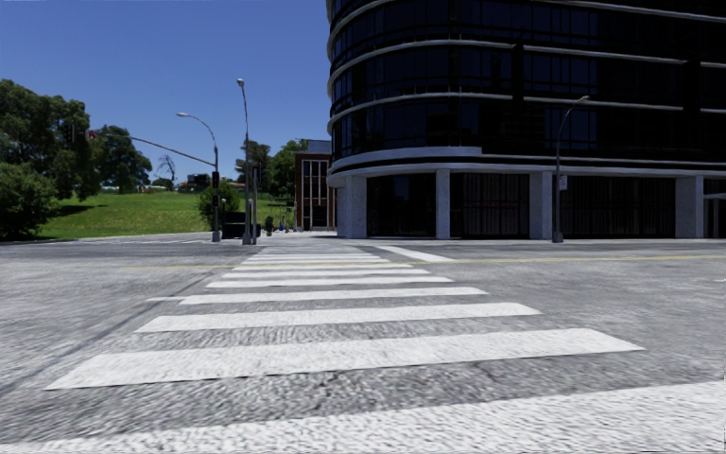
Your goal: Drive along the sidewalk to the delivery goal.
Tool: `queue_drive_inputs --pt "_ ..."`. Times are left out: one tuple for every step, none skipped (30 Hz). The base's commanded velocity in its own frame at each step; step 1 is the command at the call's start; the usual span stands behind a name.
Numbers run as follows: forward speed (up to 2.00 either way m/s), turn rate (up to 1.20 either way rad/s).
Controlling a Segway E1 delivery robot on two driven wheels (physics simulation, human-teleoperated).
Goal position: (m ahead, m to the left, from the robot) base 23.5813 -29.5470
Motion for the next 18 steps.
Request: queue_drive_inputs --pt "2.00 0.00" --pt "2.00 0.13" --pt "2.00 0.13" --pt "2.00 0.26" --pt "2.00 0.33" --pt "2.00 0.35" --pt "2.00 0.35" --pt "2.00 0.35" --pt "2.00 0.35" --pt "2.00 0.25" --pt "2.00 0.25" --pt "2.00 0.12" --pt "2.00 0.04" --pt "2.00 0.00" --pt "2.00 0.00" --pt "2.00 0.00" --pt "2.00 0.00" --pt "2.00 0.00"
